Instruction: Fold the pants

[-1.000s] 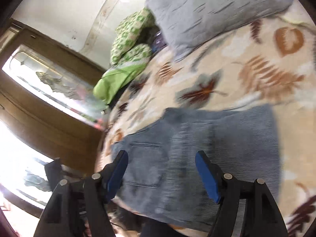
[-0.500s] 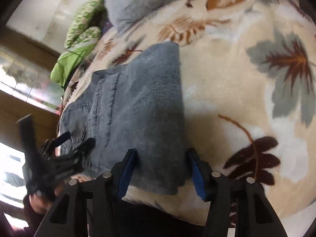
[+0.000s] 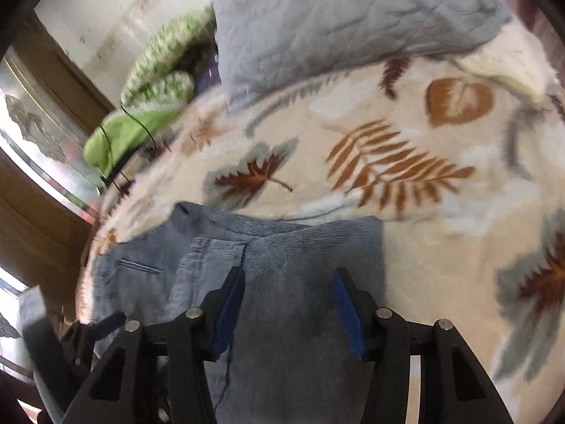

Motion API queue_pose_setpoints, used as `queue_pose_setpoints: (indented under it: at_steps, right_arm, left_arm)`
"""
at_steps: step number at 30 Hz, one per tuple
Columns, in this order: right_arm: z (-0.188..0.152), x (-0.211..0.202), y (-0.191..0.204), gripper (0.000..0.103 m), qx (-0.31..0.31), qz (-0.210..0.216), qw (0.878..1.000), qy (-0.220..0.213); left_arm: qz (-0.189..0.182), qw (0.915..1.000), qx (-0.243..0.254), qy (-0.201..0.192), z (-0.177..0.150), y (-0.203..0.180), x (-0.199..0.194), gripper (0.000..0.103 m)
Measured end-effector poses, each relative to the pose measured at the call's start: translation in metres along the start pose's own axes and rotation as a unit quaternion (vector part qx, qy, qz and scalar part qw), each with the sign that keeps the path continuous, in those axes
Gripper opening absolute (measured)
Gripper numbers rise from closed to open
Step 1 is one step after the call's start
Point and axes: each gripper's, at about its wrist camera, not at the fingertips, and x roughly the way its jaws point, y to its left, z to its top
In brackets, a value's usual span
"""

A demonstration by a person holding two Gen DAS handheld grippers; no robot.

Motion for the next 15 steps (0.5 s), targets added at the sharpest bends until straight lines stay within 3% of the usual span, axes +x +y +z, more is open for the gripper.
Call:
queue_pose_setpoints:
  at_steps: [2,6,10,15]
  right_arm:
    - [0.004,0.026,-0.012,0.042,0.011,-0.003,1.000,0.024]
    - [0.006,0.014,-0.018,0.038,0.039,0.010,0.999,0.017]
    - [-0.010,-0.012,-0.009,0.038,0.029,0.029,0.999,0.007]
    - [-0.041,-0.023,0.030,0.038,-0.006,0.041,0.998,0.043]
  left_arm:
    - [-0.004,1.0000,0.002,-0.002,-0.001,0.001,0.001,0.103]
    - [-0.011,0.9999,-0.005,-0.002,-0.004,0.005,-0.004,0.103]
    - [-0.010,0.9997,-0.015,-0.015,-0.015,0.018,-0.020,0.103]
    - [0.023,0.9976,-0.050,-0.042,-0.041,0.061,-0.047,0.103]
